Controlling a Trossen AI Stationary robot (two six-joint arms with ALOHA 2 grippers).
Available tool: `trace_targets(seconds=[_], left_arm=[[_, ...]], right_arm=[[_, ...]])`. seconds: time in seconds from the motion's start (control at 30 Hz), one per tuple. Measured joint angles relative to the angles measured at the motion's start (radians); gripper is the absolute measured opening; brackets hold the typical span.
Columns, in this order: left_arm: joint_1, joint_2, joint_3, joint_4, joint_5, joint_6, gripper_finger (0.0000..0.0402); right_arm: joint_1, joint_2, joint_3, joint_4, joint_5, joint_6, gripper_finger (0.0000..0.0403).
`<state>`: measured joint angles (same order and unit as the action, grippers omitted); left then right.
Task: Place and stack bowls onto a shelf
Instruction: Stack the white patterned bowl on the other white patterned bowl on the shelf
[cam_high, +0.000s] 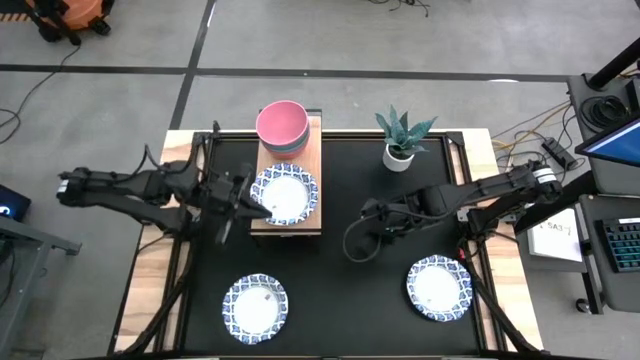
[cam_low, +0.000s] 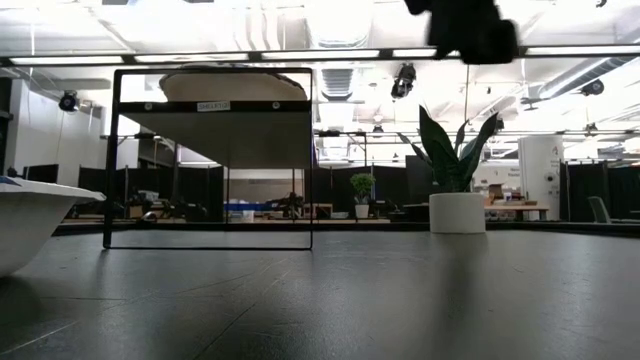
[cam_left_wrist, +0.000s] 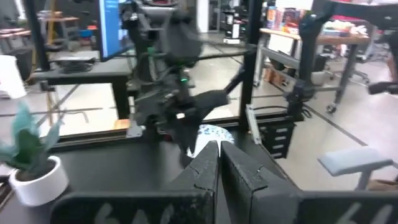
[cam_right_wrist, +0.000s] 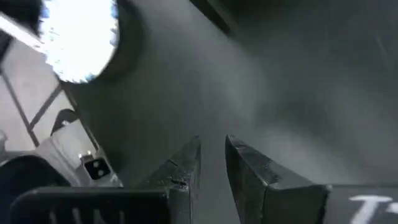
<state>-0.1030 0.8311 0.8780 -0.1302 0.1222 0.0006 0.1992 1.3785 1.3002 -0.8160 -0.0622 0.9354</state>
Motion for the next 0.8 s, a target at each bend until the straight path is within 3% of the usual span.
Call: trace_targets(seconds=[0.27, 0.47, 0.8], left_arm=[[-0.087, 0.019, -0.002, 0.025, -0.009, -0.008, 0.0000], [-0.094, 0.032, -0.005, 0.026, -0.010, -0.009, 0.0000], [-0.105, 0.057, -0.005, 0.050, -0.009, -0.030, 0.0000]], right_arm=[[0.068, 0.030, 0.004, -0.306, -0.142, 0.308, 0.0063], [0.229, 0.074, 0.002, -0.330, -0.151, 0.449, 0.0067], [0.360, 0.243, 0.002, -0.326, -0.147, 0.623, 0.0173]])
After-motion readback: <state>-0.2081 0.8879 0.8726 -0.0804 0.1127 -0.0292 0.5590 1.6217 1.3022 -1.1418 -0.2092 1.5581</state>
